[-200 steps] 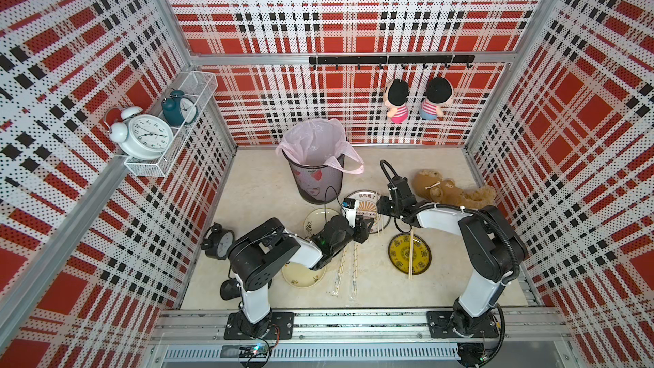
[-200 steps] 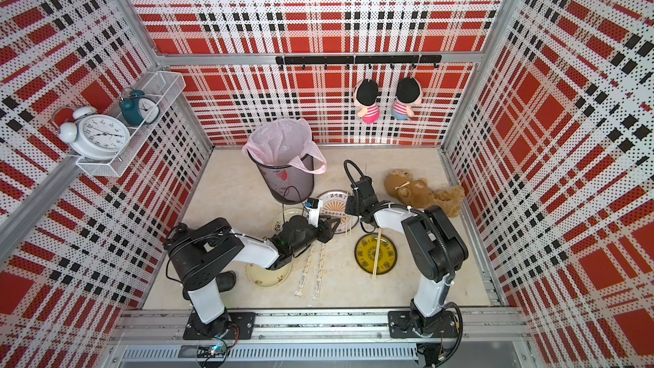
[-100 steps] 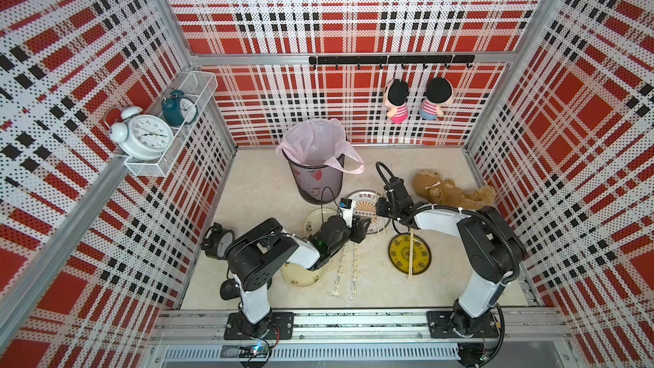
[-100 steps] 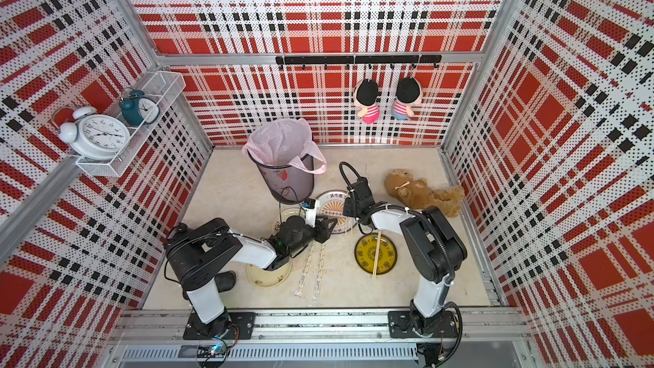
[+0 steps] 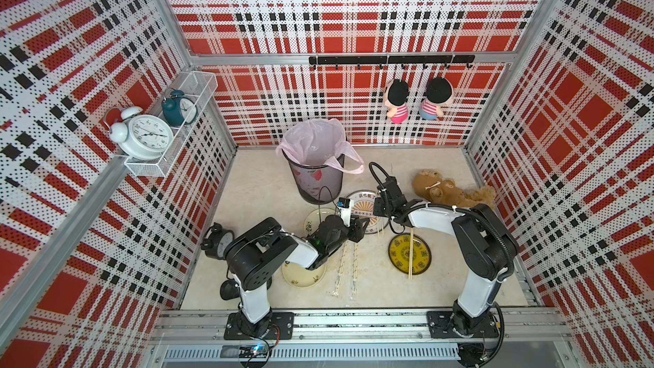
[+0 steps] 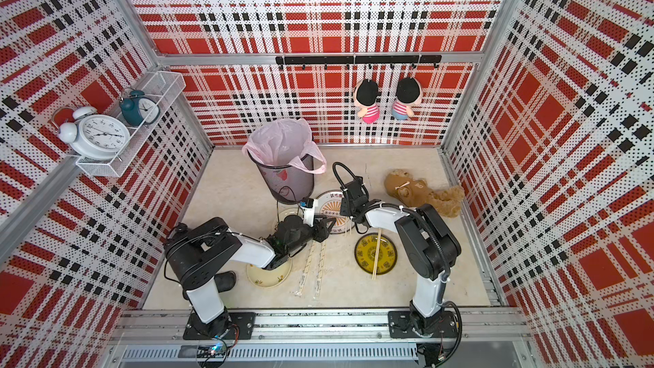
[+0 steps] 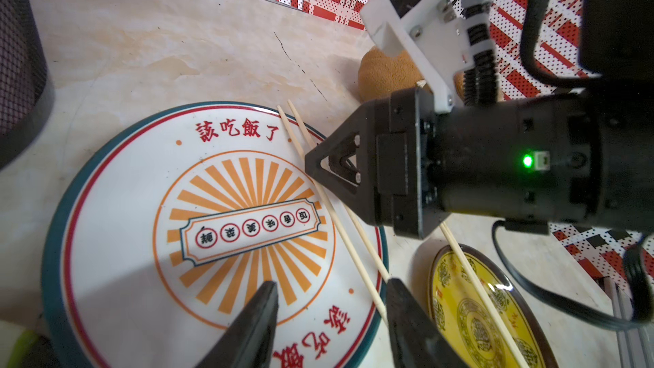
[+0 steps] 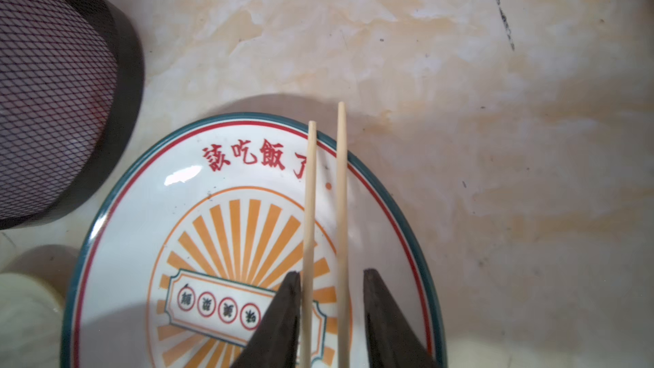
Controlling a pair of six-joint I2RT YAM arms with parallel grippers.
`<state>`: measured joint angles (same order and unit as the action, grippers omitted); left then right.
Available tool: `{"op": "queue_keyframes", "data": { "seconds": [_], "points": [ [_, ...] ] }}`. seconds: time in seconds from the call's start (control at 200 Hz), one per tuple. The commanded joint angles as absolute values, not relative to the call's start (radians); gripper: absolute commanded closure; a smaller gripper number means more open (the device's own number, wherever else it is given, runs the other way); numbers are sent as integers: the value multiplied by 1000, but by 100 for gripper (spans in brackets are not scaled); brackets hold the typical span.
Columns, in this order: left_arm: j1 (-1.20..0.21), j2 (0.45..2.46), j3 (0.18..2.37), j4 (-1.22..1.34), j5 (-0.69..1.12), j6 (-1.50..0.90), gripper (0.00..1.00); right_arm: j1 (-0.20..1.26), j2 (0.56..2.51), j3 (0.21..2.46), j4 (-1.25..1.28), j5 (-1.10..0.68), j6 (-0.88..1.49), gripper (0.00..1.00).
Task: Remove the packaging of disposable chopsticks
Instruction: Adjust the disposable chopsticks at the plate.
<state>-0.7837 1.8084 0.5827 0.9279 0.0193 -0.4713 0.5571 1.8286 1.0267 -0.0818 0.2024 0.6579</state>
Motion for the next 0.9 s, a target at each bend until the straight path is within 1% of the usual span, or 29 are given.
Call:
{"op": "queue_keyframes", "data": {
  "seconds": [0.0,0.451,0.696,0.812,0.892],
  "points": [
    [-776,1802,569,960,33,-479,47,568,1851,1054,-104,236,662,68],
    [-778,1804,568,962,28,-480,47,568,1862,1055,-100,230,662,81],
    [-778,1805,566,963,29,-480,47,568,1861,1052,-100,224,662,82],
    [-777,1802,566,963,28,-480,47,568,1858,1051,-94,218,662,78],
    [-778,1800,566,963,25,-480,47,568,1848,1045,-90,217,663,77]
  ]
}}
